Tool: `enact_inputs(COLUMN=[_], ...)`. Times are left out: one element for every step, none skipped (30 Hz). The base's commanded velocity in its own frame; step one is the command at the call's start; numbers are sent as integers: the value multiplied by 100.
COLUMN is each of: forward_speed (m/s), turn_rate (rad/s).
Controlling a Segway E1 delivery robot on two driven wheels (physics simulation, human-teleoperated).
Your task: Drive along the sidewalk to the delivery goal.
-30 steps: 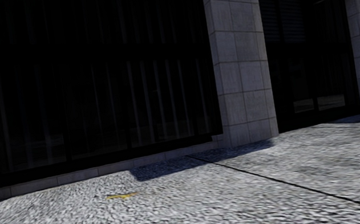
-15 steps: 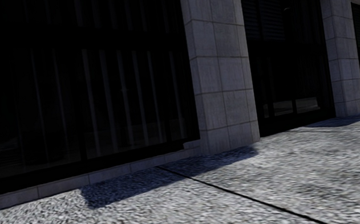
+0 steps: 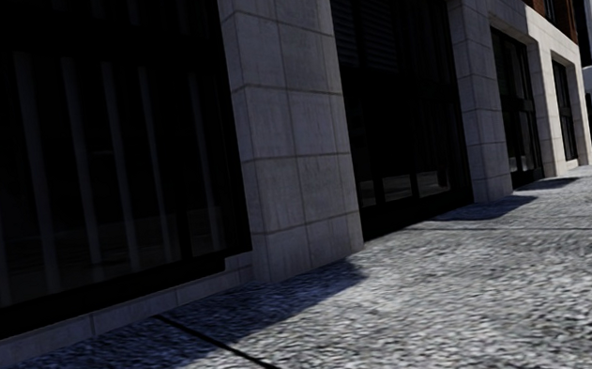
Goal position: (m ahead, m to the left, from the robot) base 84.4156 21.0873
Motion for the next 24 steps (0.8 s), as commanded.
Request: enact_inputs(forward_speed=[133,133,133,133,133,133,133,133,133,133,133,133,133,133,133,133,133,133,133,133,133,133,133,133], turn_rate=[-53,-53,-53,-53,-53,-53,-53,-53,-53,-53,-53,-53,-53,-53,-53,-53,-53,-53,-53,-53,-53,-53,-53,-53])
